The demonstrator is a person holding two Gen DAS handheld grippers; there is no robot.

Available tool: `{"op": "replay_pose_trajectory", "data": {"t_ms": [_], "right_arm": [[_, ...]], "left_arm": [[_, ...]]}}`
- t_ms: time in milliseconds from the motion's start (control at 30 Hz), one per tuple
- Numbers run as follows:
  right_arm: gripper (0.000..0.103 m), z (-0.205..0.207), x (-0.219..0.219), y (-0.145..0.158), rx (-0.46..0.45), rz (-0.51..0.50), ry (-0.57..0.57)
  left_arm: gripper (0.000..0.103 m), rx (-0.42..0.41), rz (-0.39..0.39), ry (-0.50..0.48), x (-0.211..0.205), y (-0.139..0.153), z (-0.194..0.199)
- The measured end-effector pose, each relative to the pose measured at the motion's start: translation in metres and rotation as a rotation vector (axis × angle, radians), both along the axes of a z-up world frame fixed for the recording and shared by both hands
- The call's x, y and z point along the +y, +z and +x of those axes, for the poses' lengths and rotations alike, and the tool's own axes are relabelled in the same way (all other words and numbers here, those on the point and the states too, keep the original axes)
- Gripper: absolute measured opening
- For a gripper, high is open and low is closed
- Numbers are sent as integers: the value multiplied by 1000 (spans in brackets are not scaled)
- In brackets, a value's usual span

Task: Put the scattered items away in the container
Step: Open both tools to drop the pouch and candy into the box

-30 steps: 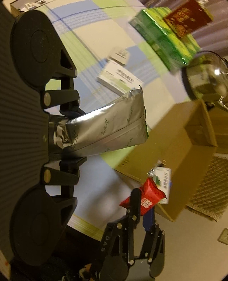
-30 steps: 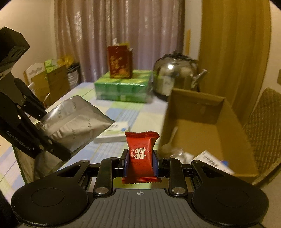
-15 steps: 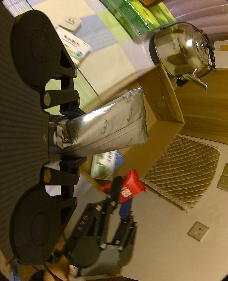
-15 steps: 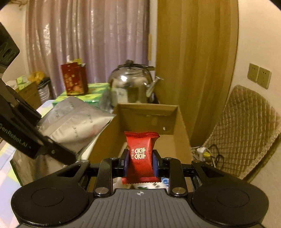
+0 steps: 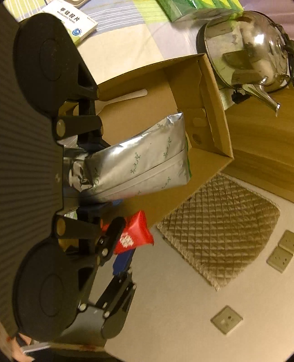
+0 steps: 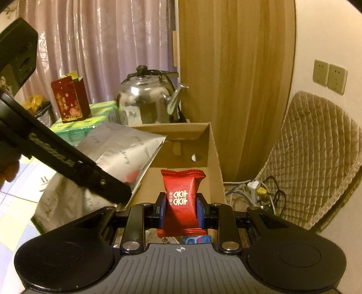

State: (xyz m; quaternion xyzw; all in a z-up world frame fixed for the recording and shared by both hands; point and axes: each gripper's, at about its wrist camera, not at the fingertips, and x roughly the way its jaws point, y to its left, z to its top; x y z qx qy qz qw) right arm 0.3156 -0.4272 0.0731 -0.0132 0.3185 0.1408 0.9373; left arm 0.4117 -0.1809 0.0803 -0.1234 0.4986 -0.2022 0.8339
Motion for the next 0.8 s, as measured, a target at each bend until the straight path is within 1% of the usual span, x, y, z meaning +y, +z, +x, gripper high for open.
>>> {"op": "replay_pose_trajectory", "data": {"t_ms": [33, 100, 133, 267, 367, 500, 567, 667, 733, 767, 800], "right_arm": [[24, 1, -1, -2, 3, -1, 0], [24, 4, -2, -5, 10, 0, -1], [24, 4, -2, -7, 12, -2, 0], [24, 6, -2, -11, 18, -5, 1], [24, 6, -1, -13, 22, -5, 0], [24, 7, 3, -13, 26, -4, 1], [24, 9, 5, -13, 26, -6, 4], [24, 12, 9, -13, 24, -7, 5], [24, 14, 11, -13, 11, -8, -2], [28, 15, 12, -13, 3, -6, -2], [35, 17, 12, -13, 2, -3, -4]], "left_arm": [[39, 6, 7, 12, 0, -4, 3], [51, 14, 6, 38, 2, -10, 6], [54, 7, 9, 41, 3, -10, 6], [54, -27, 53, 36, 8, -9, -1], [54, -68, 111, 19, 9, -3, -9], [56, -106, 155, 7, 14, 3, -21], [57, -116, 169, 2, 17, 4, -27], [57, -116, 169, 1, 22, 3, -34], [59, -119, 175, 2, 24, 3, -38], [60, -120, 177, 2, 25, 3, -39], [60, -121, 177, 3, 26, 3, -40]]}}
